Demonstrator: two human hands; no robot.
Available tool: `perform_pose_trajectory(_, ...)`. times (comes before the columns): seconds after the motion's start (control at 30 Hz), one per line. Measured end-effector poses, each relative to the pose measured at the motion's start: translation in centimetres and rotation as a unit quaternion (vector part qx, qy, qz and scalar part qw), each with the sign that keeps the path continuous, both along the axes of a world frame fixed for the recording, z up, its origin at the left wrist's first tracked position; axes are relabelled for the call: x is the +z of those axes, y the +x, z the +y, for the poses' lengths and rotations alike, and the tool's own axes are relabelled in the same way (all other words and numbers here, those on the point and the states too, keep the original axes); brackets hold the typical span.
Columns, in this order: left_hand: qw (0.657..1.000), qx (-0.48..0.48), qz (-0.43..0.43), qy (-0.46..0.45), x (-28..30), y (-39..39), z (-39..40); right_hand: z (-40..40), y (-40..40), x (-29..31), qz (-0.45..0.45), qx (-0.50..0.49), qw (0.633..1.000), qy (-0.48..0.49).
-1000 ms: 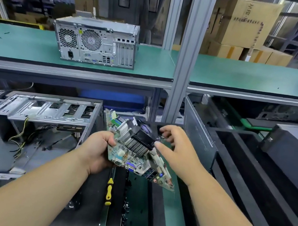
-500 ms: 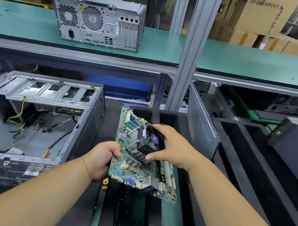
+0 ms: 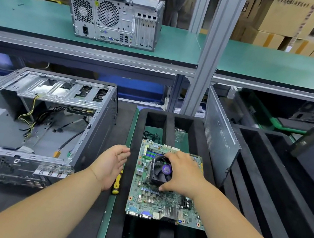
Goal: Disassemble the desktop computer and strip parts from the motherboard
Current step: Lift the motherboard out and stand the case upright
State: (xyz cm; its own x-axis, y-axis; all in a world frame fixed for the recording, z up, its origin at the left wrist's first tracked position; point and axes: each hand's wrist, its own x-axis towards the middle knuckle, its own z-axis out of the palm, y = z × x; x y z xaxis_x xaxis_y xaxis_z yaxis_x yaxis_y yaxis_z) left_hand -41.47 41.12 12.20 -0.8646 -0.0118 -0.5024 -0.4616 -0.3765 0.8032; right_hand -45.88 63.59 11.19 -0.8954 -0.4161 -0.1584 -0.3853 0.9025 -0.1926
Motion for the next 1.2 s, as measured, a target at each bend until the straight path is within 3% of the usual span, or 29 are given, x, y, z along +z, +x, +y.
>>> perform_pose_trajectory(0.73,0.998,-0.060,0.025,-0.012,0.8,0.0,1.2,2.1,1.5,-1.3,-0.069,-0.025,0.995,0.073)
perform_pose_trajectory(0.83,0.996,-0.077,0.044,-0.012,1.9,0.1,1.2,1.2,1.1,0.3,-0.100,-0.041,0.994,0.033)
perform_pose_trajectory(1.0,0.986,-0.111,0.119,-0.039,5.1,0.6,0.2,-2.0,0.4,3.3,-0.048,-0.052,0.995,-0.075)
perform_pose_trajectory(1.2,0.947,-0.125,0.227,-0.190,9.0,0.8,-4.1,-7.7,0.2,5.5,-0.030,0.001,0.986,-0.161)
